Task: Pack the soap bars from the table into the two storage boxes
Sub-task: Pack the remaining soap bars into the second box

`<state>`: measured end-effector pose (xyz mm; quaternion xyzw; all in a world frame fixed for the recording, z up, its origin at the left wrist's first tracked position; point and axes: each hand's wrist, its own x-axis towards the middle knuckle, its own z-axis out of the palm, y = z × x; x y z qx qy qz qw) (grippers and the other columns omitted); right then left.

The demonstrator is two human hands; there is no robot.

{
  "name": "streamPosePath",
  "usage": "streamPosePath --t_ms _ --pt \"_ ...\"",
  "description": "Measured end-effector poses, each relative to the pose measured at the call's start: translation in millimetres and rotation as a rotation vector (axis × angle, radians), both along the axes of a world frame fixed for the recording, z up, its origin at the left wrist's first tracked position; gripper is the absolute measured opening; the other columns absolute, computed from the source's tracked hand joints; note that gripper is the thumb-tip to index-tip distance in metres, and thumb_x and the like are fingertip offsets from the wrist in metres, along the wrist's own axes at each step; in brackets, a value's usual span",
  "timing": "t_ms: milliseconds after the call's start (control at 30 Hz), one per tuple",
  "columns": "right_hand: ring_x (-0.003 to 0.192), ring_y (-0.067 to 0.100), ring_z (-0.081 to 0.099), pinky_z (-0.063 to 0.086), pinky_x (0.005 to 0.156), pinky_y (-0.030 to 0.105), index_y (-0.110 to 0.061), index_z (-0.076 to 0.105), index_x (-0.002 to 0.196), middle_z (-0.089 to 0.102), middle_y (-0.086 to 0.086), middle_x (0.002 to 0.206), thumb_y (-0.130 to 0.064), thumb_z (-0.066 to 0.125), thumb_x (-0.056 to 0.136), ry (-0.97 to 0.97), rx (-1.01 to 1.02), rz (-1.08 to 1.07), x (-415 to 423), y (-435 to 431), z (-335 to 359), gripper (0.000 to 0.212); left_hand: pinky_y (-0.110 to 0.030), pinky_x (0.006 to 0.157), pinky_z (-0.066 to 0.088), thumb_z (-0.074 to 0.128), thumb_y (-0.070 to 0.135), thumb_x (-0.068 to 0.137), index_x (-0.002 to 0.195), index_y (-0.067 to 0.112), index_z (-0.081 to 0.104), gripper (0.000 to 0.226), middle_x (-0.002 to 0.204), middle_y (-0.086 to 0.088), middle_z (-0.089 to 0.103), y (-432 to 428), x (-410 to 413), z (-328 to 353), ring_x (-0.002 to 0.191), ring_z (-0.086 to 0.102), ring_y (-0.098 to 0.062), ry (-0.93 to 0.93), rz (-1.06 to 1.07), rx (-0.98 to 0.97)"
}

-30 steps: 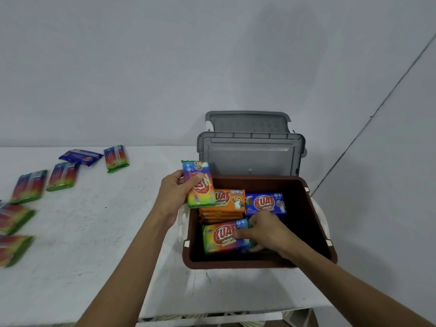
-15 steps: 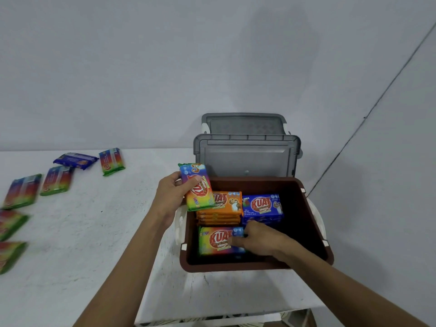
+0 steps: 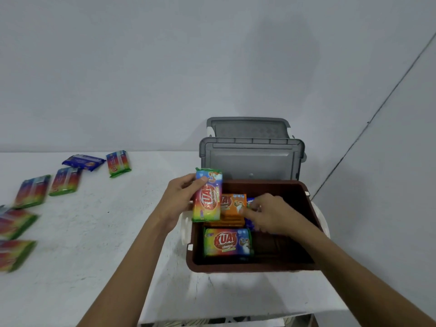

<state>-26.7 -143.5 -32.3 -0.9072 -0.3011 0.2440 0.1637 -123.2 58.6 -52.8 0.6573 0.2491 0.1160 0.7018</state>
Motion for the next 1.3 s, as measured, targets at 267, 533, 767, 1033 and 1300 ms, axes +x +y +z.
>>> streamPosePath --t_ms 267,533,767,1033,1300 --pt "0.097 0.017 0.069 0.06 0.069 0.026 -0.013 0.051 0.135 0.067 0.007 0.117 -0.033 0.069 0.089 0.294 0.522 -0.075 3.6 22.3 25.4 0.053 -0.024 0.063 0.057 0.074 0.036 0.076 0.107 0.023 0.07 0.034 0.094 0.002 0.076 -12.3 -2.9 9.6 0.083 0.074 -0.016 0.028 -0.209 0.072" --pt "0.101 0.019 0.071 0.062 0.076 0.034 -0.009 0.062 0.115 0.072 0.007 0.107 -0.02 0.07 0.088 0.581 0.596 -0.121 -1.7 6.2 19.1 0.03 -0.024 0.065 0.057 0.066 0.039 0.082 0.104 0.017 0.069 0.031 0.092 0.001 0.076 -13.7 -7.9 7.1 0.086 0.073 -0.015 0.009 -0.194 0.071" --pt "0.097 0.022 0.072 0.062 0.067 0.033 -0.007 0.057 0.117 0.068 0.008 0.112 -0.012 0.069 0.087 0.735 0.606 -0.33 -9.7 -14.0 3.9 0.033 -0.033 0.085 0.053 0.061 0.048 0.089 0.103 0.027 0.069 0.026 0.112 0.01 0.066 5.6 -5.3 -7.4 0.105 0.059 -0.008 0.056 0.076 0.702" --pt "0.103 0.025 0.067 0.061 0.077 0.047 -0.014 0.052 0.111 0.06 0.012 0.124 -0.008 0.071 0.086 0.686 0.435 -0.385 -28.6 -12.7 -25.7 0.032 -0.012 0.082 0.039 0.043 0.049 0.097 0.121 0.018 0.067 0.046 0.131 0.002 0.057 5.7 -7.6 -25.0 0.111 0.05 -0.006 0.091 -0.013 0.704" --pt "0.105 0.017 0.063 0.059 0.081 0.031 -0.02 0.05 0.099 0.06 0.003 0.123 -0.038 0.068 0.089 0.023 0.055 -0.15 -38.0 0.3 -31.6 0.028 -0.022 0.095 0.038 0.033 0.047 0.1 0.124 0.022 0.064 0.047 0.135 0.002 0.058 6.0 -9.7 -28.5 0.116 0.049 -0.006 0.078 -0.018 0.659"
